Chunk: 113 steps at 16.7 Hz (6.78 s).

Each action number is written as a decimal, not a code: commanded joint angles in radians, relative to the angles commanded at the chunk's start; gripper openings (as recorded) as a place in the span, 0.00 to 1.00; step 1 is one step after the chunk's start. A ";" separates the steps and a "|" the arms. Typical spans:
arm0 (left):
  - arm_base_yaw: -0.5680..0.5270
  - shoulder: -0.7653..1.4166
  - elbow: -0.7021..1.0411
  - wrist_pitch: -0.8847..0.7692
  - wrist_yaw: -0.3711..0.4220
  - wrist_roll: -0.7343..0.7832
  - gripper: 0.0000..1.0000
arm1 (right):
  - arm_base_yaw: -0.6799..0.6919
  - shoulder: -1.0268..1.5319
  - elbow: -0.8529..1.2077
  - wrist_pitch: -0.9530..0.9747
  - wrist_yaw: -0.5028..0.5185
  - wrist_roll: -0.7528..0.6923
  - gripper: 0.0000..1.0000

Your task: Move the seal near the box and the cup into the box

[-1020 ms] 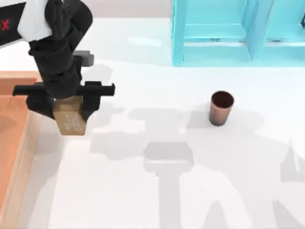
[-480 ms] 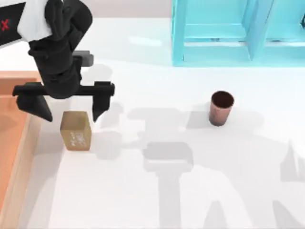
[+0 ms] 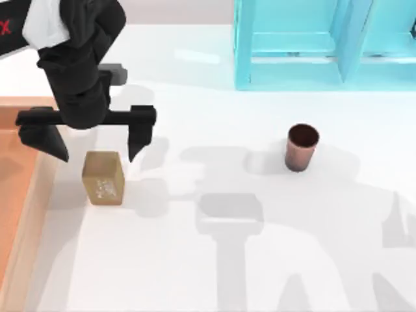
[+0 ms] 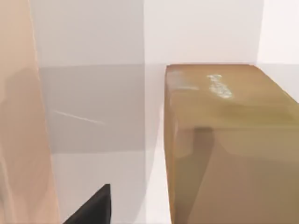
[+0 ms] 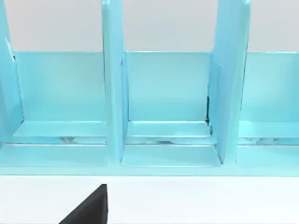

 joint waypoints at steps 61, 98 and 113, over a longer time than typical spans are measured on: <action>-0.524 0.633 0.813 0.103 -0.283 -0.480 0.00 | 0.000 0.000 0.000 0.000 0.000 0.000 1.00; 0.396 -0.351 -0.203 0.090 -0.001 0.389 0.00 | 0.000 0.000 0.000 0.000 0.000 0.000 1.00; 0.836 -0.752 -0.645 0.153 0.168 0.830 0.00 | 0.000 0.000 0.000 0.000 0.000 0.000 1.00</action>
